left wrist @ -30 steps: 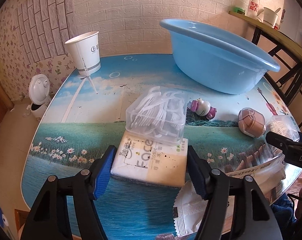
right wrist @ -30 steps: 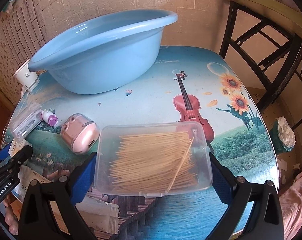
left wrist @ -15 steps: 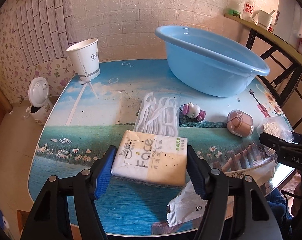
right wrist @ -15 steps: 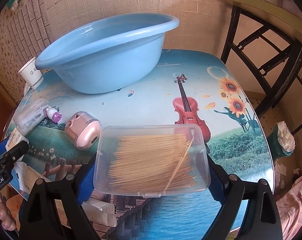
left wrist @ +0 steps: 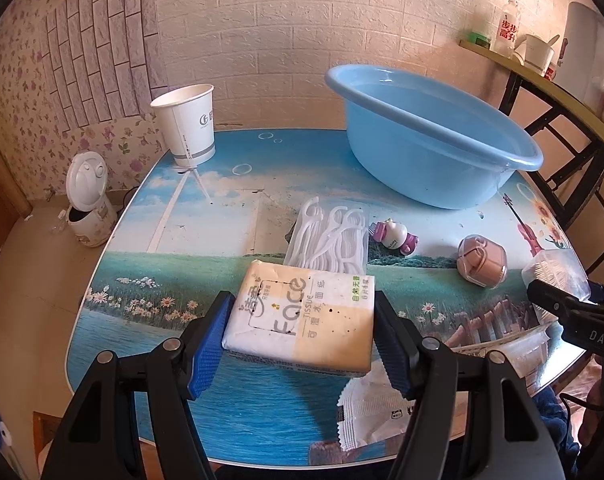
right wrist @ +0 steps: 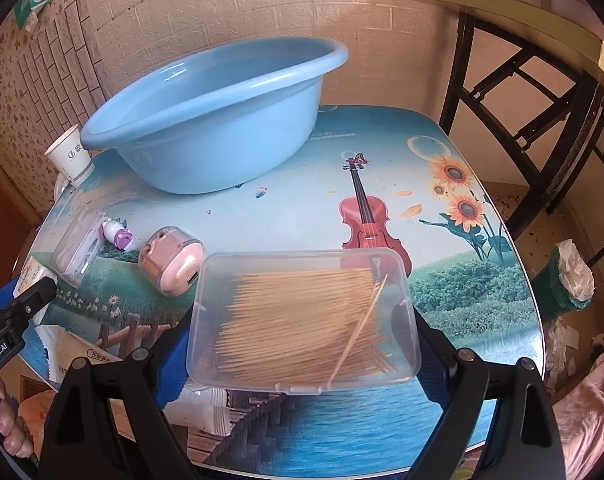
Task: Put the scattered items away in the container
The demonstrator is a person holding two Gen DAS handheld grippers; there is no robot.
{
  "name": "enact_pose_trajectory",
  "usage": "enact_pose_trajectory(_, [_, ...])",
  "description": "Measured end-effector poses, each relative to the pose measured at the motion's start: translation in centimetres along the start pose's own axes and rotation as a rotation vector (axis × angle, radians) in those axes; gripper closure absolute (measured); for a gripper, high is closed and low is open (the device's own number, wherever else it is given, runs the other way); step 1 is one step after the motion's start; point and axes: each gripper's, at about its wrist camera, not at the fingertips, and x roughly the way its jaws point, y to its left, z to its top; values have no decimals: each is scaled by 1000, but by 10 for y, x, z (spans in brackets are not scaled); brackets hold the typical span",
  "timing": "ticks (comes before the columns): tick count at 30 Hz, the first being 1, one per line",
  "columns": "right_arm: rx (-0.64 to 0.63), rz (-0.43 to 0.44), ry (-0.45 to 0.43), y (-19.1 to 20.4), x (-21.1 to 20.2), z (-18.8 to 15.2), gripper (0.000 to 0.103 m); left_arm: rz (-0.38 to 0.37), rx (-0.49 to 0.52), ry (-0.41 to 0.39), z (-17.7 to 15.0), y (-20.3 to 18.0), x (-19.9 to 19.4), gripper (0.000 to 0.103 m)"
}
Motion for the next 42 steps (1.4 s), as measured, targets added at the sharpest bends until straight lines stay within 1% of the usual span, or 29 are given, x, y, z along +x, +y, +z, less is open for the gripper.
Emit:
enact_pose_trajectory(12, [-21,39,-18,6,-10,3,10,4,-28,-29,7,9,-12,38])
enact_pose_trajectory(18, [-19,74,-52,7,-27,10,10,-4,-30,-60,17,10,-23,38])
enact_pose_trajectory(21, [-27,85,-78,10,-40,15,10,-18,-37,-67,23,10,-27,38])
enact_pose_trajectory(29, [-38,121,-92,13,-53,23,10,-44,-43,-98,34,6,-42,38])
enact_pose_trajectory(33, [-37,139,-124,15,-69,29,10,-55,-47,-117,42,5,-50,38])
enact_pose_trajectory(37, [-45,152,-176,17,-90,40,10,-58,-38,-133,52,0,-56,38])
enact_pose_trajectory(40, [-48,167,-191,18,-99,49,10,-66,-31,-140,59,-4,-59,38])
enact_pose_trajectory(42, [-54,162,-201,19,-102,56,10,-73,-25,-148,64,-7,-61,38])
